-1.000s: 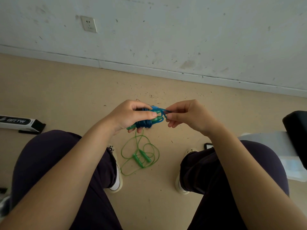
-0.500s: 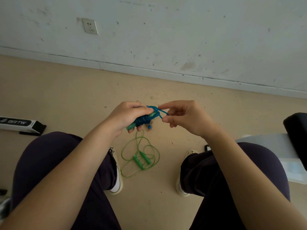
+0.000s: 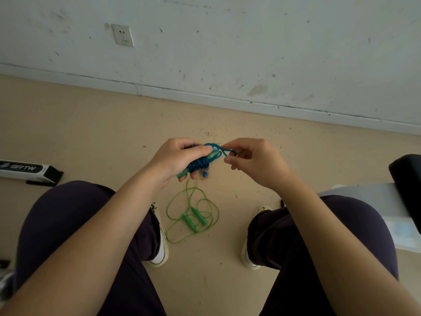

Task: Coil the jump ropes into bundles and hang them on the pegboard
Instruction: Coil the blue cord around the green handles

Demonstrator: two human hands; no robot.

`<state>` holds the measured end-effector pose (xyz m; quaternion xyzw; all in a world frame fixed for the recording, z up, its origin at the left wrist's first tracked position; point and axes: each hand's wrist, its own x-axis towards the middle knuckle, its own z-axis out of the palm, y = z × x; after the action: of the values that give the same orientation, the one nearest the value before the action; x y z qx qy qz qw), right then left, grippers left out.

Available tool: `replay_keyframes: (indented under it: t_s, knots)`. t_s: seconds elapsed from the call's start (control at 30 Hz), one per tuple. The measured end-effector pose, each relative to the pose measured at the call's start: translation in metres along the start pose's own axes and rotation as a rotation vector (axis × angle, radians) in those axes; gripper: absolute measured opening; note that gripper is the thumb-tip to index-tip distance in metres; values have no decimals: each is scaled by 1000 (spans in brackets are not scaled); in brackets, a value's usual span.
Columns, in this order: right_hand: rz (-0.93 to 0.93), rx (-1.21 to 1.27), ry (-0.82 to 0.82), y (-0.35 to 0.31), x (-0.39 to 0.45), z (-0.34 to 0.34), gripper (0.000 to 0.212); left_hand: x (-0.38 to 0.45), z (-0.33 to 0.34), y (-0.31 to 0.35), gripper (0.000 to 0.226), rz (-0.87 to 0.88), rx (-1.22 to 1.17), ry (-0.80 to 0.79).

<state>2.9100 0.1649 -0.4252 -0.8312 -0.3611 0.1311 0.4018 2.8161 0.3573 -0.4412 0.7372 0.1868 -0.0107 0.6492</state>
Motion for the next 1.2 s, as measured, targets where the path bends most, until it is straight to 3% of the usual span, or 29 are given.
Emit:
replay_keyframes:
  t_s: [0.17,0.3,0.53,0.63,1.03,1.2]
  knots:
    - [-23,-167,81,1,2,3,15,-3,4,2,22,31,56,-12]
    - [31,-165,81,1,3,1,11,-3,6,2,17,36,92,4]
    - [234,443,55,-4,2,-3,7,-3,9,-1,19,62,234,1]
    - [283,561,46,-7,2,3,9,-4,13,-2,16,90,229,-24]
    - [203,483,274,-13,0,14,12,-4,12,-4,18,121,48,-54]
    - [88,195,306,-13,-1,25,13,-4,17,-5,15,88,121,-44]
